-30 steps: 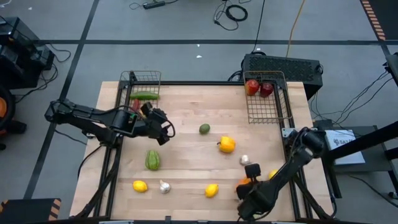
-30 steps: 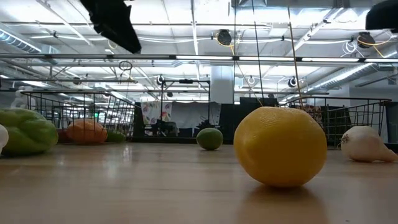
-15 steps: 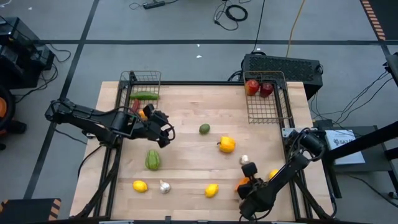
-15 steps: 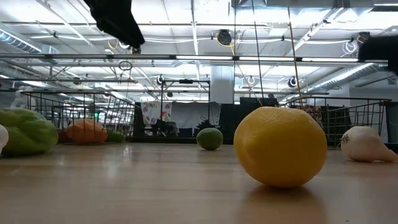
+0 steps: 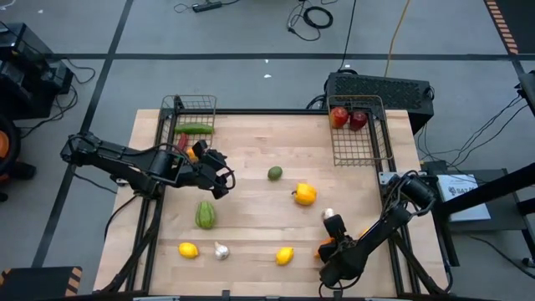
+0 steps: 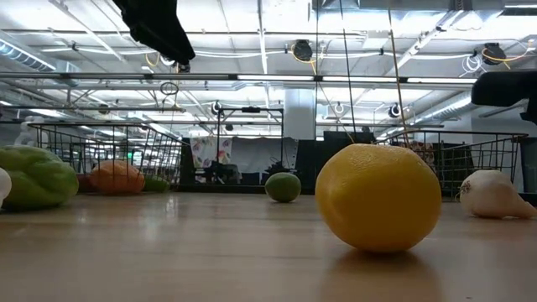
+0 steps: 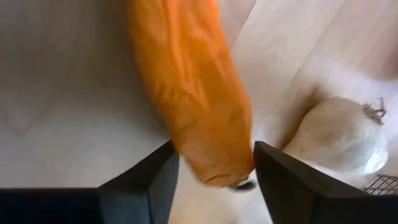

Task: Sort produce into baskets
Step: Put the orange chili pepper into the left wire basket

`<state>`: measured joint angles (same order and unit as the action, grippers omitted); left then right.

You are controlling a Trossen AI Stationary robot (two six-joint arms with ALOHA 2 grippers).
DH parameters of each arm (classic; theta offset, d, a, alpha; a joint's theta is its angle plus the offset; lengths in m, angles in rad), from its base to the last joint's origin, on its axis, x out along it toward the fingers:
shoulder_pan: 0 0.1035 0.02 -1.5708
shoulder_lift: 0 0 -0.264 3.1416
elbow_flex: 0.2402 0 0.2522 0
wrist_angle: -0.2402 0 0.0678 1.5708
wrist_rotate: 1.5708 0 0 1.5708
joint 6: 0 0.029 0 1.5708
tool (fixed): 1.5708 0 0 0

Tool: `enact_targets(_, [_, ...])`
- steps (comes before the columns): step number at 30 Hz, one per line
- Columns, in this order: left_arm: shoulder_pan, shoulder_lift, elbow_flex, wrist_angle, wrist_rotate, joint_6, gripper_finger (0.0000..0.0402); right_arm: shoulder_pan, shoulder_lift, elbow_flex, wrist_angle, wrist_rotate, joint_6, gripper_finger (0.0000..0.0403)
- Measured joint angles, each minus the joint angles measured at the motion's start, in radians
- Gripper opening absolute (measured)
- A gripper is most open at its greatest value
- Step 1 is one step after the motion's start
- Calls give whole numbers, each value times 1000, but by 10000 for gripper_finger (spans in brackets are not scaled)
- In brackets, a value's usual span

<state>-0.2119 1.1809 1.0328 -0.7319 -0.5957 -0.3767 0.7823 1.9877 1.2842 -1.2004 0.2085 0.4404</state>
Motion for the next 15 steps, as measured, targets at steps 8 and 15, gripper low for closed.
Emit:
enact_targets(8, [0,0,0,1,0,0,249,-17,0,0,14,0,0,136])
enact_targets(15, [0,0,0,12,-1,0,249,-17,0,49,11,-6,37,133])
